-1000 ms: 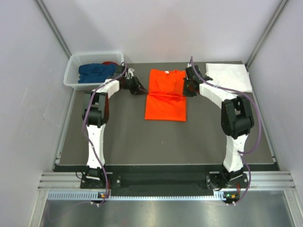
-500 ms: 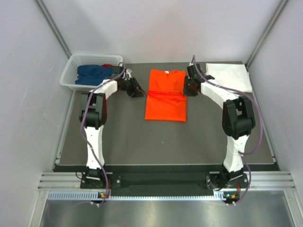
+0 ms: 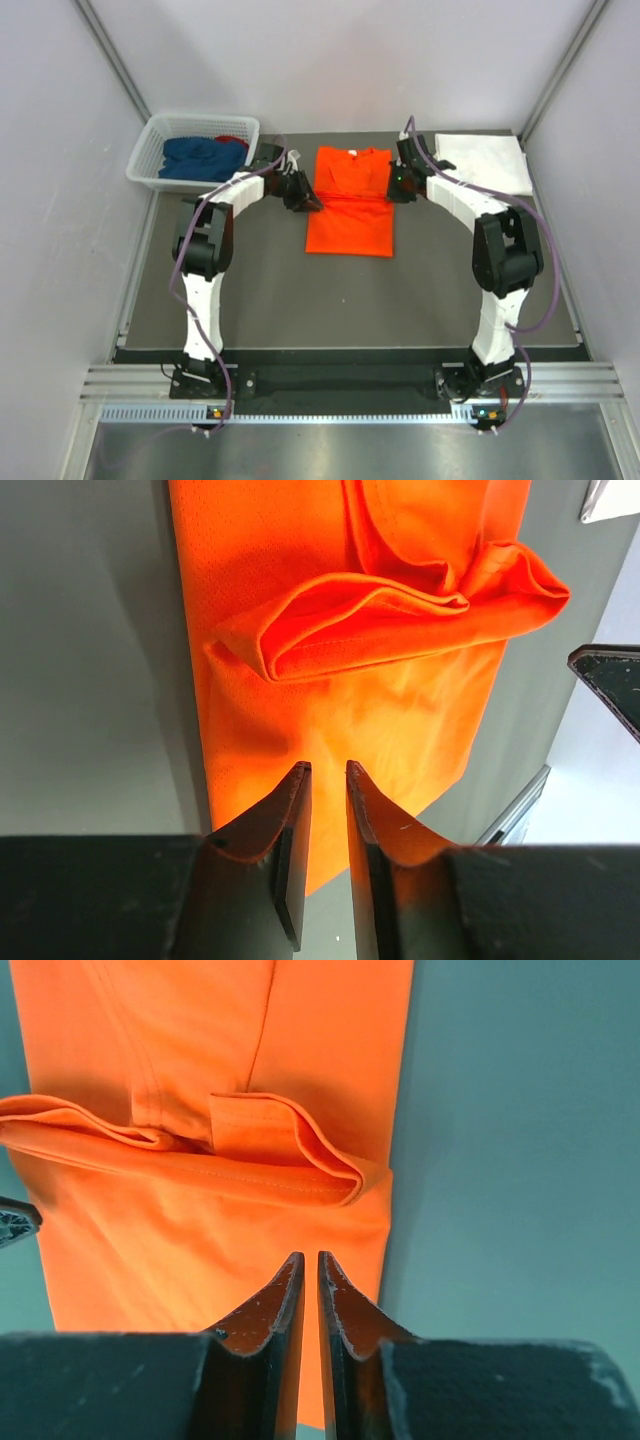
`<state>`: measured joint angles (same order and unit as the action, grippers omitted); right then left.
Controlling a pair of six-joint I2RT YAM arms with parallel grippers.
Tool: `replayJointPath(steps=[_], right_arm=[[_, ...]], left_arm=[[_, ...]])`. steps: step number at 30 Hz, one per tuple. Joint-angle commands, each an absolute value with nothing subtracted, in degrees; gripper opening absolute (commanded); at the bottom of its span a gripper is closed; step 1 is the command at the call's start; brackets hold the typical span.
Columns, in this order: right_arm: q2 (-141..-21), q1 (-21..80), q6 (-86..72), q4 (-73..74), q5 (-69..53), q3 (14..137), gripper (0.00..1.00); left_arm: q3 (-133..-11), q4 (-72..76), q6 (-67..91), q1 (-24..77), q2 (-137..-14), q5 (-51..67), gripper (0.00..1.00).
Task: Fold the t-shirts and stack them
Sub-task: Fold the tshirt
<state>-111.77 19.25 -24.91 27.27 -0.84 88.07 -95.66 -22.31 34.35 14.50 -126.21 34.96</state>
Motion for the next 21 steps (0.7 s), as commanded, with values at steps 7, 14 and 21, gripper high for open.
replayJointPath(steps=[7, 14, 21], right_arm=[[-116.2, 18.1, -25.9, 23.5, -1.6, 90.7, 0.11], [-117.9, 17.1, -26.0, 22.3, -1.1, 91.8, 0.11], [-119.9, 16.0, -26.2, 21.1, -2.4, 93.3, 0.11]], left_arm=[[-102.3, -20.5, 34.0, 14.0, -131.0, 31.7, 0.24], [-108.3, -19.9, 35.5, 14.0, -135.4, 32.2, 0.24], [-109.0, -17.5, 36.8, 14.0, -135.5, 30.7, 0.24]])
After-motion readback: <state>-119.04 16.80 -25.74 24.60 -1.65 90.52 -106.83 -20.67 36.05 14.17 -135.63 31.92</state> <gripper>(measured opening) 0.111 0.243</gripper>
